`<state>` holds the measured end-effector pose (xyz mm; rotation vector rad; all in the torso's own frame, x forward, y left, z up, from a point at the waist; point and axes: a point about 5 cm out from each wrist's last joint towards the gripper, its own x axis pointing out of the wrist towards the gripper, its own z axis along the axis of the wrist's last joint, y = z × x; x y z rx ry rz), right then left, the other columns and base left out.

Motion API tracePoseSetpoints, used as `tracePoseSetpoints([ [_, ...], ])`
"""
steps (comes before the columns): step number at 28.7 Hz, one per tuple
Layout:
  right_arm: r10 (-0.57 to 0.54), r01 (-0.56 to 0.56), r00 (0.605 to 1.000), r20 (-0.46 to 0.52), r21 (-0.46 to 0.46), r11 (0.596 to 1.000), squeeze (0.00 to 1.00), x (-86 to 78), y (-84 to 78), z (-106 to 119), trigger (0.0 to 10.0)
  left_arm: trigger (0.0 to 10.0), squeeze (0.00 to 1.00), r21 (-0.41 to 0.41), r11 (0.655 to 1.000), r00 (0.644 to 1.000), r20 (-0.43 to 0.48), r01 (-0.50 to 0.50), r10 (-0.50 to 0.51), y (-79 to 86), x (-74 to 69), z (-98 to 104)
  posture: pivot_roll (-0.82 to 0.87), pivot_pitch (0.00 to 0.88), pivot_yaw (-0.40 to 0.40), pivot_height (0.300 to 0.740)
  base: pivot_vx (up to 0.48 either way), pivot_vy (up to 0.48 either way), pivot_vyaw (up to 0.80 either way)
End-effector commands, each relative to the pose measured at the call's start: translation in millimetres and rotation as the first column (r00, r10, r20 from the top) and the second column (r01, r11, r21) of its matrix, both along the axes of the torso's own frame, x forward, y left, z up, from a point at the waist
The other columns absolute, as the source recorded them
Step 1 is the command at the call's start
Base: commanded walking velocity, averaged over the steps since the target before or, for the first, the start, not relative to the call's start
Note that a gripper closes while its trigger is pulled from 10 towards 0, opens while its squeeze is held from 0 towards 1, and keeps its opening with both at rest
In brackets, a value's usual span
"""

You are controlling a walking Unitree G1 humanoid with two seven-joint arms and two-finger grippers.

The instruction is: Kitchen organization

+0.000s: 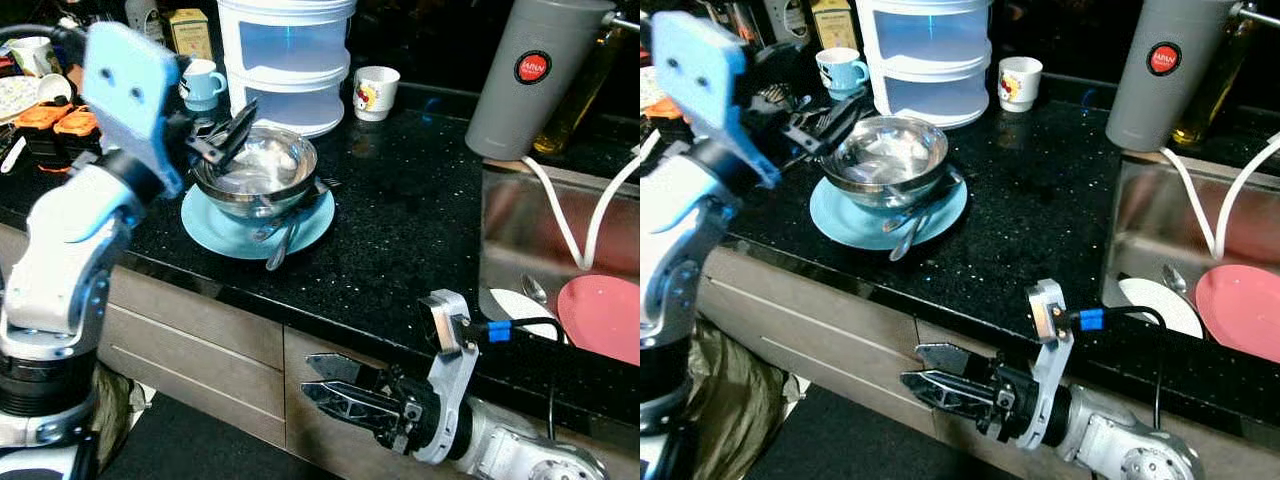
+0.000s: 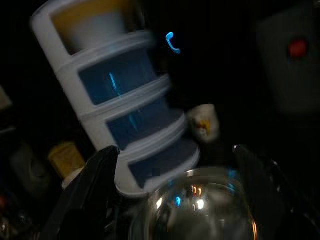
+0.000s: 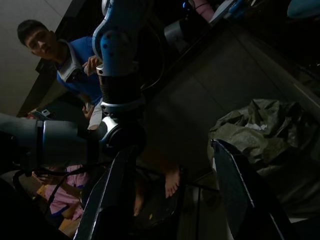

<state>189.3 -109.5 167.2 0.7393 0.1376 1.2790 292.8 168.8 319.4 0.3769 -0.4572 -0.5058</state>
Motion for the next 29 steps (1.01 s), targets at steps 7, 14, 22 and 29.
tracePoseSetpoints([
  [7, -0.018, 0.018, 1.0, -0.019, -0.013, 1.0, 0.0, 1.0, -1.4, -1.7, 10.0, 10.0, 0.0, 0.365, 0.901, 0.942, -0.314, 0.235, -0.119, 8.3, -1.6, -43.2, 0.02, 0.039, 0.006, 0.74, 0.0, 0.0, 0.0],
  [14, -0.026, 0.026, 0.999, -0.022, -0.024, 0.999, 0.0, 0.2, -2.5, -1.6, 10.0, 10.0, 0.0, 0.537, 0.798, 0.929, -0.363, 0.274, -0.075, 19.7, 3.6, -49.7, 0.02, 0.044, -0.003, 0.74, 0.0, 0.0, 0.0],
  [22, -0.027, 0.026, 0.999, -0.025, -0.03, 0.999, 0.0, -0.4, -3.3, -0.9, 10.0, 10.0, 0.0, 0.642, 0.726, 0.952, -0.302, 0.245, -0.055, 21.5, 18.2, -41.4, 0.01, 0.055, -0.003, 0.74, 0.0, 0.0, 0.0],
  [29, -0.034, 0.033, 0.999, -0.025, -0.041, 0.999, 0.0, -1.3, -5.3, -0.1, 10.0, 10.0, 0.0, 0.639, 0.723, 0.957, -0.27, 0.263, -0.108, 16.3, 25.0, -31.5, -0.02, 0.073, 0.003, 0.74, 0.0, 0.0, 0.0],
])
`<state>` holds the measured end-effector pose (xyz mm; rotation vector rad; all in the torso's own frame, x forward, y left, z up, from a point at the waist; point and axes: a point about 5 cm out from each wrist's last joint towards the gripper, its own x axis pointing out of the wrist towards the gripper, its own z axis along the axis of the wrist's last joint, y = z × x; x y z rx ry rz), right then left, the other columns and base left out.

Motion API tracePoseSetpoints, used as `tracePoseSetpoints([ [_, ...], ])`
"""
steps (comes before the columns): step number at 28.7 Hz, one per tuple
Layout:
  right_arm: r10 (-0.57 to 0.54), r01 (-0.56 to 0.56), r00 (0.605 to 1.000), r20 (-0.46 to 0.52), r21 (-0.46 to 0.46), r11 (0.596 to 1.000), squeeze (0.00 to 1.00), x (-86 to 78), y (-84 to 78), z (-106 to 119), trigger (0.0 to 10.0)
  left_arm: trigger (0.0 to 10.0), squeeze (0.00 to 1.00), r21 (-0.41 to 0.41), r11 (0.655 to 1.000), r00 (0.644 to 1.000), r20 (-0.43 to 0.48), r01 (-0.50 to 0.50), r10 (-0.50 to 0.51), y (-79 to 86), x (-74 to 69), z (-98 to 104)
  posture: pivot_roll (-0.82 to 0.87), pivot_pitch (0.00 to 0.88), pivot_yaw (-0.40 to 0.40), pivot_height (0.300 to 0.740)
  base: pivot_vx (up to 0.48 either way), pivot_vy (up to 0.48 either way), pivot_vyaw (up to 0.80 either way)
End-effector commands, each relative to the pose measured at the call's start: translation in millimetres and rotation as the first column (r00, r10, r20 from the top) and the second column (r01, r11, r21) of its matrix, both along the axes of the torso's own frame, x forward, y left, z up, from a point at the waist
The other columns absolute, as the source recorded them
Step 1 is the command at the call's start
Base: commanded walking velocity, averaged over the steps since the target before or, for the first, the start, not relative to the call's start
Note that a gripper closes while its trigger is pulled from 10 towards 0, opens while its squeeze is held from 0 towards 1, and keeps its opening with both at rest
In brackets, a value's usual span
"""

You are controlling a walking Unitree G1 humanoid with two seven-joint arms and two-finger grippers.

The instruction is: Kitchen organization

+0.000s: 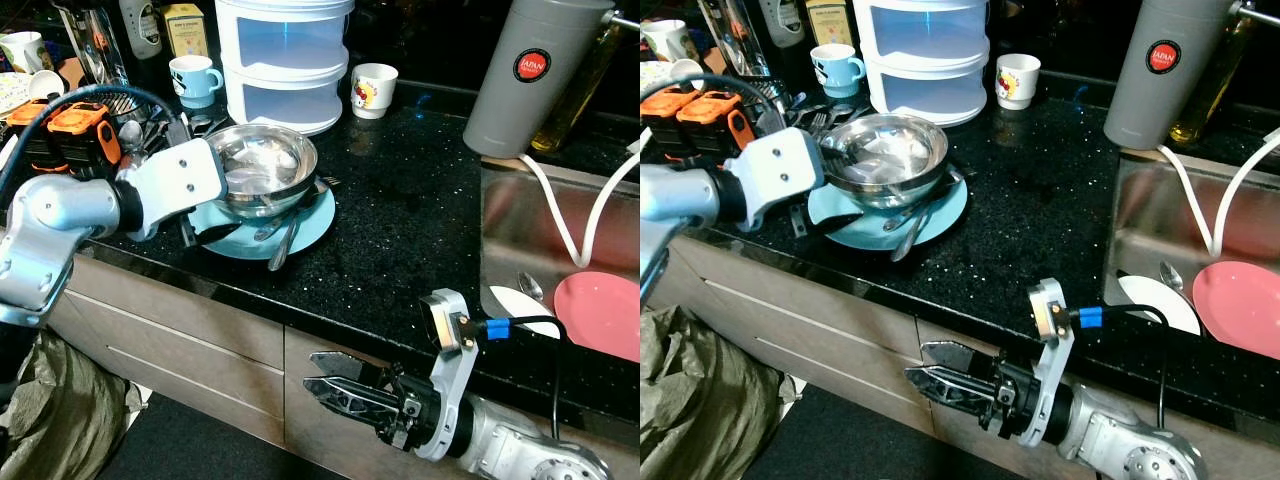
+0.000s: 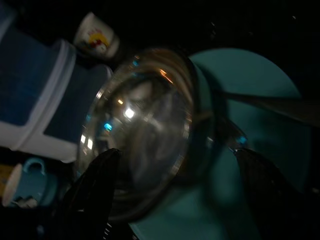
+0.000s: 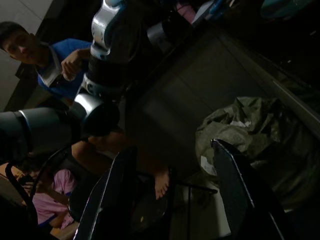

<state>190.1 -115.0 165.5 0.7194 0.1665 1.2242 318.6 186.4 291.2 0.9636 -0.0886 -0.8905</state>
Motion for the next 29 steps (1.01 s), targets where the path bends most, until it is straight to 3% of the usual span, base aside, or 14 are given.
tracePoseSetpoints([
  [1, 0.004, -0.004, 1.0, -0.002, -0.009, 1.0, 0.0, -3.4, -1.4, 2.5, 10.0, 10.0, 0.0, 0.016, 0.999, 0.999, -0.015, 0.031, -0.03, -2.6, 2.8, -2.4, -0.03, 0.083, 0.002, 0.74, 0.0, 0.0, 0.0],
  [7, -0.005, 0.005, 1.0, -0.003, -0.048, 0.999, 0.0, -10.2, -7.0, 4.4, 10.0, 10.0, 0.0, 0.031, 0.997, 0.995, -0.068, 0.068, -0.066, -2.3, 18.5, -8.8, -0.07, 0.1, -0.001, 0.74, 0.0, 0.0, 0.0],
  [15, -0.005, 0.004, 1.0, -0.006, -0.074, 0.997, 0.0, -13.6, -8.9, 4.6, 10.0, 10.0, 0.0, 0.036, 0.996, 0.988, -0.134, 0.087, -0.082, 1.0, 25.9, -15.0, -0.09, 0.105, -0.004, 0.74, 0.0, 0.0, 0.0],
  [16, -0.007, 0.006, 1.0, -0.007, -0.079, 0.997, 0.0, -14.3, -9.5, 4.6, 10.0, 4.3, 0.0, 0.042, 0.995, 0.986, -0.144, 0.089, -0.082, 2.6, 28.9, -15.3, -0.09, 0.106, -0.004, 0.74, 0.0, 0.0, 0.0],
  [17, -0.009, 0.008, 1.0, -0.009, -0.083, 0.997, 0.0, -15.2, -9.7, 4.7, 10.0, 0.0, 0.0, 0.048, 0.994, 0.983, -0.161, 0.1, -0.091, 3.9, 31.1, -15.3, -0.1, 0.104, 0.0, 0.74, 0.0, 0.0, 0.0],
  [29, -0.013, 0.012, 1.0, -0.014, -0.088, 0.996, 0.0, -15.8, -7.9, 4.7, 10.0, 0.0, 0.0, 0.079, 0.984, 0.971, -0.196, 0.157, -0.139, 7.0, 34.3, -9.5, -0.08, 0.096, 0.005, 0.74, 0.0, 0.0, 0.0],
])
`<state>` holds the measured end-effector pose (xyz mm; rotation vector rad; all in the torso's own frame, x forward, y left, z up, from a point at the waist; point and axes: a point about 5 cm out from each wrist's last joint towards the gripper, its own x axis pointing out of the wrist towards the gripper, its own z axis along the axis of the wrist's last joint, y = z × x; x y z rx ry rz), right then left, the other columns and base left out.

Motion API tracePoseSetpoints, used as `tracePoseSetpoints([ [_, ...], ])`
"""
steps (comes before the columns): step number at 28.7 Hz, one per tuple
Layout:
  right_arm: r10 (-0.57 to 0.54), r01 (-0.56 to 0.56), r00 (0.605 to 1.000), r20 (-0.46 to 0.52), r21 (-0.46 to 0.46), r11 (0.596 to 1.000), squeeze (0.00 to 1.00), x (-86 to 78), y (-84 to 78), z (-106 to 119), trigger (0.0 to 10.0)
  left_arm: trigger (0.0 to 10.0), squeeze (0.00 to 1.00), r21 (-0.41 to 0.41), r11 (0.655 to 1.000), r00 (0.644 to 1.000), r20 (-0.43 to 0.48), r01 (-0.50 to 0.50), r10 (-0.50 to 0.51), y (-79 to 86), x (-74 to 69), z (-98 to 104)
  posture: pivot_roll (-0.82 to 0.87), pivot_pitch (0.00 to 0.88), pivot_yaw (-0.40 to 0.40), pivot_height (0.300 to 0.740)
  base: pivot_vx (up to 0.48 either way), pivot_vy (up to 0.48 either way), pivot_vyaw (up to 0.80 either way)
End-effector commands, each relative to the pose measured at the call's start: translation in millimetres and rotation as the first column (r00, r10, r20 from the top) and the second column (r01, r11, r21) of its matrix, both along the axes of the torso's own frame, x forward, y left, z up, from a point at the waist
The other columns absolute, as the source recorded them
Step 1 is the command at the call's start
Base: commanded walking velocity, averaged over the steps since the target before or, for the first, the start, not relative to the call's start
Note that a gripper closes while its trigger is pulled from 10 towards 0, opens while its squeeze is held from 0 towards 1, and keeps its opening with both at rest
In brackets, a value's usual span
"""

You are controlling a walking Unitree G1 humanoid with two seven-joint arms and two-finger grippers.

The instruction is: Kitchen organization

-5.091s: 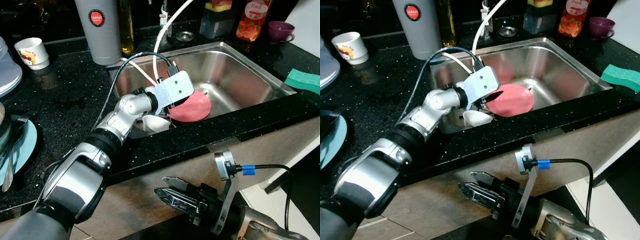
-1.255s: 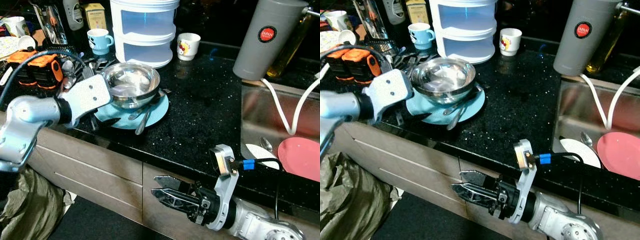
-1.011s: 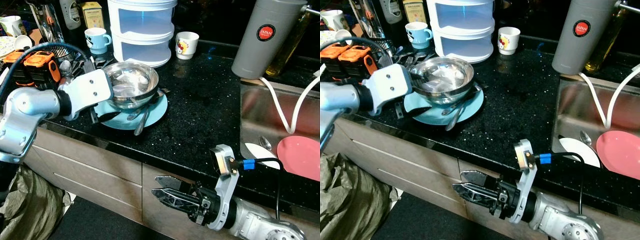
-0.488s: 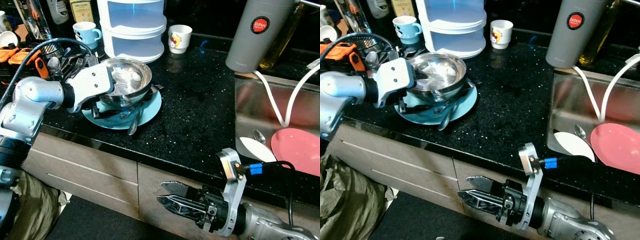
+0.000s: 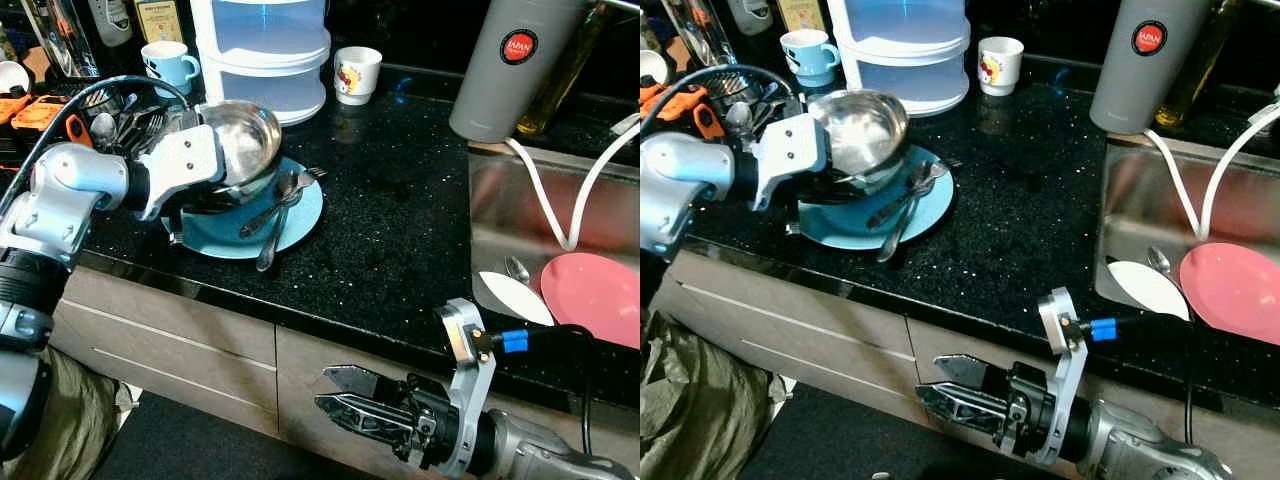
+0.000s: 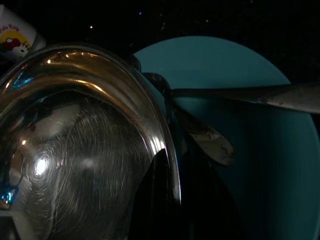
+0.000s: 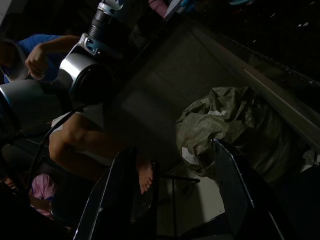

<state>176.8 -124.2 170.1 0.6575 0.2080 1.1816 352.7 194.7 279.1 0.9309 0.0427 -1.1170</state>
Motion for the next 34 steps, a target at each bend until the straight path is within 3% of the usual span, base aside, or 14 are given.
tracePoseSetpoints([
  [1, 0.016, -0.016, 1.0, -0.008, -0.009, 1.0, 0.0, -2.2, 1.7, 0.0, 10.0, 0.0, 0.0, 0.04, 0.999, 1.0, 0.016, 0.014, -0.015, -0.1, 0.7, 4.1, -0.08, 0.094, 0.006, 0.74, 0.0, 0.0, 0.0],
  [12, 0.014, -0.014, 1.0, -0.014, 0.005, 1.0, 0.0, -0.4, 3.0, -0.5, 10.0, 0.0, 0.0, 0.034, 0.999, 0.995, 0.088, 0.034, -0.037, -0.5, -0.1, 22.3, -0.07, 0.086, 0.007, 0.74, 0.0, 0.0, 0.0],
  [14, 0.013, -0.013, 1.0, -0.017, 0.01, 1.0, 0.0, 0.2, 3.4, -1.0, 10.0, 0.0, 0.0, -0.011, 0.998, 0.99, 0.131, 0.059, -0.057, -4.0, -4.1, 40.0, -0.06, 0.076, 0.008, 0.74, 0.0, 0.0, 0.0],
  [17, 0.013, -0.012, 1.0, -0.018, 0.012, 1.0, 0.0, 0.5, 3.6, -1.4, 10.0, 0.0, 0.0, -0.027, 0.997, 0.987, 0.148, 0.073, -0.068, -5.6, -6.3, 47.8, -0.06, 0.075, 0.009, 0.74, 0.0, 0.0, 0.0],
  [22, 0.007, -0.007, 1.0, -0.023, 0.027, 1.0, 0.0, 3.0, 5.2, -3.7, 10.0, 0.0, 0.0, -0.091, 0.981, 0.956, 0.257, 0.169, -0.141, -18.0, -22.3, 91.9, -0.04, 0.057, 0.02, 0.74, 0.0, 0.0, 0.0],
  [24, 0.006, -0.005, 1.0, -0.025, 0.029, 1.0, 0.0, 3.7, 5.6, -4.3, 10.0, 0.0, 0.0, -0.113, 0.976, 0.952, 0.265, 0.187, -0.152, -20.1, -24.7, 96.8, -0.04, 0.05, 0.023, 0.74, 0.0, 0.0, 0.0],
  [26, -0.005, 0.006, 1.0, -0.03, 0.032, 0.999, 0.0, 5.5, 6.5, -5.9, 10.0, 0.0, 0.0, -0.226, 0.942, 0.946, 0.266, 0.249, -0.186, -27.1, -31.5, 108.2, -0.03, 0.036, 0.032, 0.74, 0.0, 0.0, 0.0],
  [27, -0.005, 0.006, 1.0, -0.03, 0.032, 0.999, 0.0, 5.5, 6.5, -5.9, 10.0, 0.0, 0.0, -0.226, 0.942, 0.946, 0.266, 0.249, -0.186, -27.1, -31.5, 108.2, -0.03, 0.036, 0.032, 0.74, 0.0, 0.0, 0.0],
  [29, -0.016, 0.017, 0.999, -0.035, 0.026, 1.0, 0.0, 7.6, 8.0, -8.3, 10.0, 0.0, 0.0, -0.39, 0.869, 0.945, 0.238, 0.306, -0.226, -35.1, -37.2, 112.1, -0.03, 0.022, 0.039, 0.74, 0.0, 0.0, -0.27],
  [34, -0.033, 0.033, 0.999, -0.039, 0.018, 0.999, 0.0, 9.6, 10.0, -10.8, 10.0, 0.0, 0.0, -0.487, 0.818, 0.952, 0.177, 0.307, -0.251, -47.5, -41.1, 90.1, -0.03, 0.007, 0.046, 0.74, 0.0, 0.0, -0.75],
])
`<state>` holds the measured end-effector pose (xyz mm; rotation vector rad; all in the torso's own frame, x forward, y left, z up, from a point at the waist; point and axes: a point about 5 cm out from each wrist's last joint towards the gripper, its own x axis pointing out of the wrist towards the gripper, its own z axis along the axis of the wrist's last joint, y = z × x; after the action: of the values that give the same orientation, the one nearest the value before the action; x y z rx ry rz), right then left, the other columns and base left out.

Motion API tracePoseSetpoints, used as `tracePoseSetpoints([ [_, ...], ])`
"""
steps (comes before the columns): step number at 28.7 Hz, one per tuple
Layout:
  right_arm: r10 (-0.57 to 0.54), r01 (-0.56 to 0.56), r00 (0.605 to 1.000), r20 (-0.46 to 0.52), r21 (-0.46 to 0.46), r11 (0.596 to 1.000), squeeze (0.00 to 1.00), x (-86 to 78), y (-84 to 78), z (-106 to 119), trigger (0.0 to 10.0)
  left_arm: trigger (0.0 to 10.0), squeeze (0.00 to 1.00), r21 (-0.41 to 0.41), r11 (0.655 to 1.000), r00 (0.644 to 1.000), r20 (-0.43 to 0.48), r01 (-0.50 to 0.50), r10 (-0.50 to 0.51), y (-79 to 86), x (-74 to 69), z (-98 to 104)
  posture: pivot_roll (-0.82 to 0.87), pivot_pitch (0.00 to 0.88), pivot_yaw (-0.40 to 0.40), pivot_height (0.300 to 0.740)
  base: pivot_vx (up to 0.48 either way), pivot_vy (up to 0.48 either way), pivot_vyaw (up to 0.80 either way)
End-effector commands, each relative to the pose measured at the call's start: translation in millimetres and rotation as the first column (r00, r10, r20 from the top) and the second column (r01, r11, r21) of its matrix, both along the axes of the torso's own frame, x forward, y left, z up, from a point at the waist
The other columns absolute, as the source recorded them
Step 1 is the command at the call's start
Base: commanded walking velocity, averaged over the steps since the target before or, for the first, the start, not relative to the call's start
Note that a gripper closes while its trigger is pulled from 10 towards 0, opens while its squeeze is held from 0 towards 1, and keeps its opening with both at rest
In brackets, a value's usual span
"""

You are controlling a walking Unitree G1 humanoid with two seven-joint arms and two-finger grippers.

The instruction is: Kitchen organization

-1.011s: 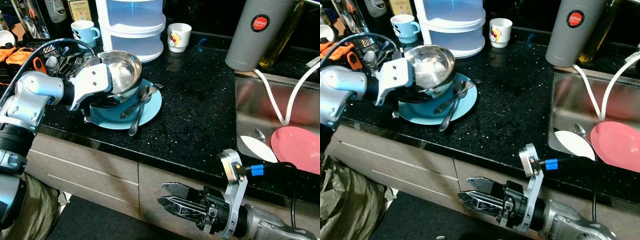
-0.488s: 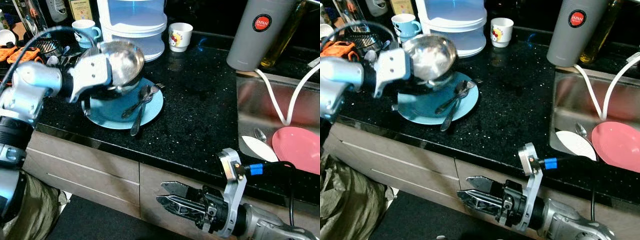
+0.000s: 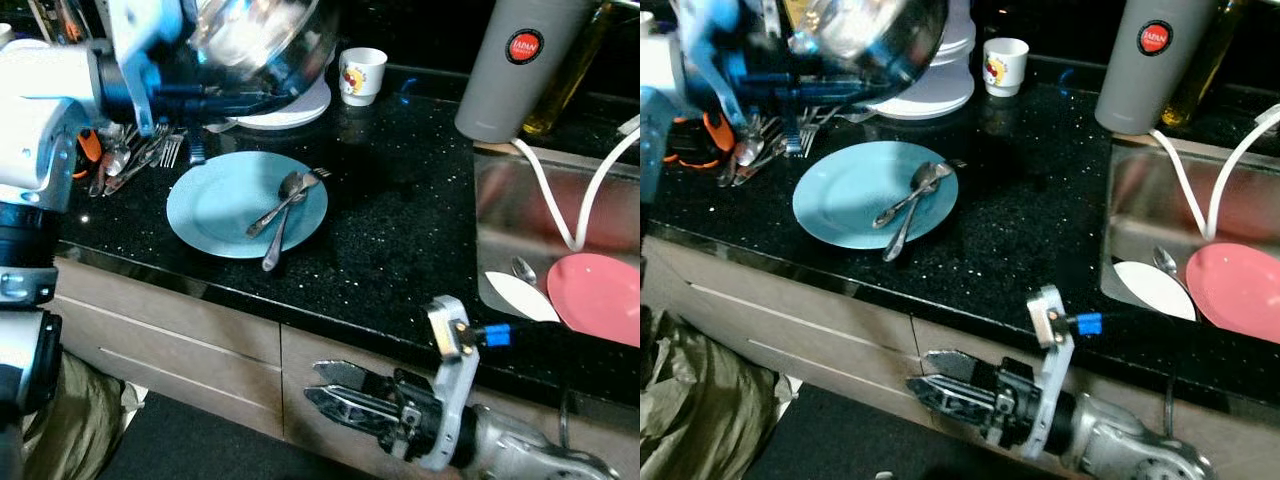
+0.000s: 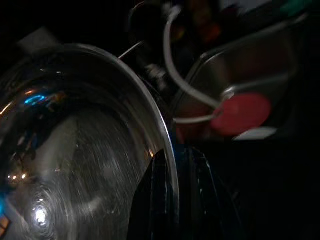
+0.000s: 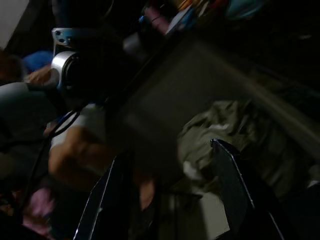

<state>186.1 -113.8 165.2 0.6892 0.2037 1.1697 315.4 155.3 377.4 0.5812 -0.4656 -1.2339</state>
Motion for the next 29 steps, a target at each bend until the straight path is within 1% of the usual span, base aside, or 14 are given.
tracePoseSetpoints([
  [1, -0.032, 0.032, 0.999, -0.024, -0.004, 0.999, 0.0, 1.0, -0.4, -6.6, 10.0, 0.0, 0.0, -0.085, 0.995, 0.996, -0.073, 0.049, -0.055, -14.1, -6.0, -19.3, -0.03, 0.003, 0.047, 0.74, 0.0, 0.0, -0.8],
  [2, -0.041, 0.041, 0.999, -0.025, 0.003, 0.999, 0.0, 1.7, -0.5, -7.0, 10.0, 0.0, 0.0, -0.154, 0.986, 0.989, -0.122, 0.068, -0.087, -21.4, -9.2, -29.0, -0.03, 0.0, 0.049, 0.74, 0.0, 0.0, -0.8],
  [3, -0.041, 0.041, 0.999, -0.025, 0.003, 0.999, 0.0, 1.7, -0.5, -7.0, 10.0, 0.0, 0.0, -0.154, 0.986, 0.989, -0.122, 0.068, -0.087, -21.4, -9.2, -29.0, -0.03, 0.0, 0.049, 0.74, 0.0, 0.0, -0.8],
  [6, -0.054, 0.054, 0.998, -0.026, 0.024, 0.998, 0.0, 3.3, -0.4, -6.6, 10.0, 0.0, 0.0, -0.275, 0.957, 0.97, -0.194, 0.093, -0.15, -38.8, -19.5, -44.7, -0.02, 0.0, 0.048, 0.74, 0.0, 0.0, -0.8],
  [8, -0.058, 0.059, 0.998, -0.023, 0.036, 0.998, 0.0, 4.3, -0.4, -6.1, 10.0, 0.0, 0.0, -0.328, 0.939, 0.957, -0.226, 0.103, -0.184, -47.6, -27.1, -49.2, -0.01, 0.0, 0.05, 0.74, 0.0, 0.0, -0.8],
  [11, -0.055, 0.056, 0.998, -0.018, 0.045, 0.997, 0.0, 4.7, -0.1, -5.3, 10.0, 0.0, 0.0, -0.361, 0.928, 0.953, -0.24, 0.09, -0.185, -50.4, -28.9, -51.2, -0.01, 0.0, 0.05, 0.74, 0.0, 0.0, -0.8],
  [12, -0.048, 0.048, 0.999, -0.013, 0.05, 0.998, 0.0, 4.3, 0.1, -4.8, 10.0, 1.5, 0.0, -0.377, 0.923, 0.953, -0.247, 0.074, -0.178, -50.4, -29.1, -51.8, -0.01, 0.0, 0.05, 0.74, 0.0, 0.0, -0.8],
  [13, -0.041, 0.041, 0.999, -0.008, 0.054, 0.998, 0.0, 4.0, 0.3, -4.3, 10.0, 5.1, 0.0, -0.387, 0.92, 0.953, -0.252, 0.062, -0.17, -50.1, -29.0, -51.9, -0.01, 0.0, 0.05, 0.74, 0.0, 0.0, -0.8],
  [14, -0.041, 0.041, 0.999, -0.008, 0.054, 0.998, 0.0, 4.0, 0.3, -4.3, 10.0, 5.1, 0.0, -0.387, 0.92, 0.953, -0.252, 0.062, -0.17, -50.1, -29.0, -51.9, -0.01, 0.0, 0.05, 0.74, 0.0, 0.0, -0.8],
  [15, -0.026, 0.025, 1.0, 0.0, 0.061, 0.998, 0.0, 2.9, 0.4, -3.5, 10.0, 6.6, 0.0, -0.399, 0.915, 0.952, -0.254, 0.055, -0.168, -50.0, -29.2, -51.5, -0.01, 0.0, 0.05, 0.74, 0.0, 0.0, -0.8],
  [16, -0.026, 0.025, 1.0, 0.0, 0.061, 0.998, 0.0, 2.9, 0.4, -3.5, 10.0, 6.6, 0.0, -0.399, 0.915, 0.952, -0.254, 0.055, -0.168, -50.0, -29.2, -51.5, -0.01, 0.0, 0.05, 0.74, 0.0, 0.0, -0.8],
  [17, 0.005, -0.006, 1.0, 0.012, 0.064, 0.998, 0.0, 0.8, 1.1, -2.8, 10.0, 10.0, 0.0, -0.41, 0.911, 0.953, -0.257, 0.045, -0.163, -49.6, -30.6, -50.5, 0.0, 0.0, 0.05, 0.74, 0.0, 0.0, -0.8],
  [22, 0.134, -0.135, 0.99, 0.045, 0.02, 0.991, 0.0, -4.6, 5.0, -3.8, 10.0, 10.0, 0.0, -0.408, 0.913, 0.955, -0.274, -0.008, -0.114, -48.8, -32.7, -50.6, 0.01, 0.0, 0.048, 0.74, 0.0, 0.0, -0.8],
  [29, 0.131, -0.131, 0.99, 0.059, -0.003, 0.991, 0.0, -3.2, 6.2, -4.6, 10.0, 10.0, 0.0, -0.359, 0.93, 0.957, -0.29, -0.081, -0.029, -49.2, -25.1, -58.4, 0.01, 0.0, 0.048, 0.74, 0.0, 0.0, -0.69],
])
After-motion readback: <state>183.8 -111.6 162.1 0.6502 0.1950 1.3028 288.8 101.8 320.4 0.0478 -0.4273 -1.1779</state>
